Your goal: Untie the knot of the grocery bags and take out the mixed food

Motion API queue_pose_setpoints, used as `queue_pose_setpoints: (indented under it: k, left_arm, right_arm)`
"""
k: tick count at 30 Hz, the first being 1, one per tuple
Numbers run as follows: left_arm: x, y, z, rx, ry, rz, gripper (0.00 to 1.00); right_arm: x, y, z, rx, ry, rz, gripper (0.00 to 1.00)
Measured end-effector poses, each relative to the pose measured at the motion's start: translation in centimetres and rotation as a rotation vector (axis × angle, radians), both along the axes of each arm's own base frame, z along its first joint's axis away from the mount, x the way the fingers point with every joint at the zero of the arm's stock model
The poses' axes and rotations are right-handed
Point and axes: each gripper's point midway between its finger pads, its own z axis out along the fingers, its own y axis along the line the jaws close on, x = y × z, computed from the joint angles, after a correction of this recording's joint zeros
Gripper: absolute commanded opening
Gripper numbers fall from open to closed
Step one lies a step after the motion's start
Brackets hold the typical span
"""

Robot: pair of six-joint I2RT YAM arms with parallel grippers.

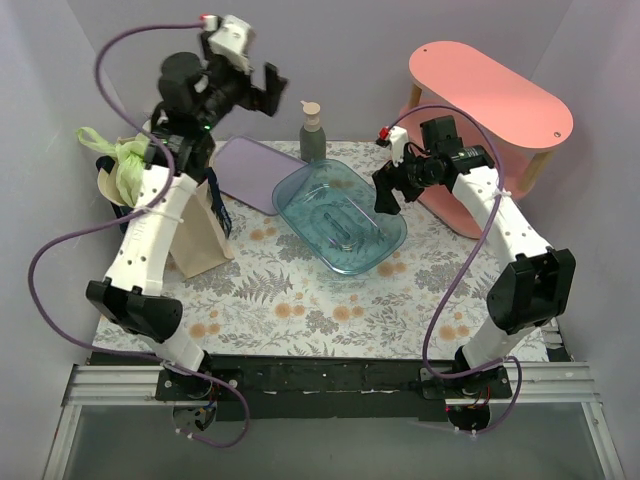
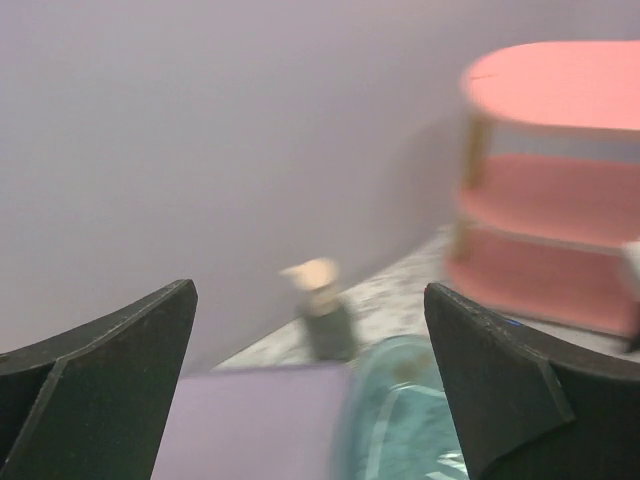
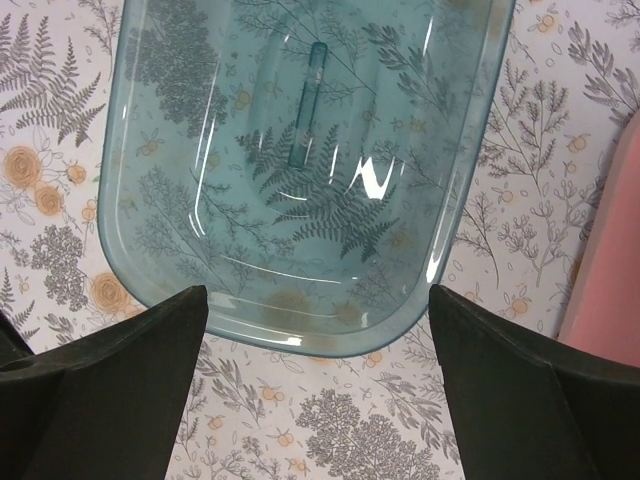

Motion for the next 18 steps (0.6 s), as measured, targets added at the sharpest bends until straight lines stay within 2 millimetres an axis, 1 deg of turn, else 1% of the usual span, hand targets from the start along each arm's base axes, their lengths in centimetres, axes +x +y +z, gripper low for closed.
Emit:
queue_pose_setpoints:
  k: [1, 2, 4, 5, 6, 9, 11, 12, 13, 16, 17, 18]
  left_arm:
    - [1.0, 2.9, 0.3, 0.004, -0.001, 0.080, 0.98]
    - [2.0, 6.5, 0.3, 0.011, 0.005, 0.177, 0.98]
    - [3.3, 13.4, -0.6, 0.037, 0.025, 0.371, 0.98]
    - [3.5, 16.8, -1.7, 0.055, 0.053, 0.468, 0.98]
    - [3.5, 19.6, -2.9, 0.072, 0.087, 0.549, 0.98]
    - [2.8, 26.1, -6.6, 0.106, 0.194, 0.777, 0.98]
    - [2.3, 29.8, -8.9, 0.112, 0.287, 0.920, 0.98]
    - [2.5, 30.9, -9.4, 0.108, 0.312, 0.960, 0.98]
    - [2.8, 32.4, -10.2, 0.102, 0.348, 1.010, 0.98]
    - [4.2, 34.9, -12.5, 0.106, 0.420, 1.088, 0.98]
    - [4.7, 35.6, -14.0, 0.120, 0.455, 1.109, 0.98]
    - [5.0, 36.0, -15.1, 0.132, 0.479, 1.120, 0.98]
  right_arm:
    - [-0.1, 0.3, 0.0, 0.001, -0.001, 0.008, 0.98]
    - [-0.3, 0.6, 0.0, 0.000, -0.001, 0.016, 0.98]
    - [-0.4, 1.0, -0.2, -0.001, 0.005, 0.028, 0.98]
    - [-0.6, 1.4, -0.5, -0.003, 0.012, 0.038, 0.98]
    - [-0.6, 1.7, -0.8, -0.004, 0.020, 0.044, 0.98]
    - [-0.9, 2.7, -1.9, -0.013, 0.049, 0.070, 0.98]
    - [-1.1, 3.5, -2.6, -0.019, 0.065, 0.088, 0.98]
    - [-1.2, 3.8, -2.8, -0.021, 0.068, 0.096, 0.98]
    - [-1.3, 4.3, -2.9, -0.022, 0.070, 0.108, 0.98]
    - [-1.8, 5.1, -2.9, -0.023, 0.069, 0.133, 0.98]
    - [-1.9, 5.4, -2.9, -0.023, 0.068, 0.140, 0.98]
    - [-2.1, 5.6, -2.9, -0.024, 0.067, 0.147, 0.98]
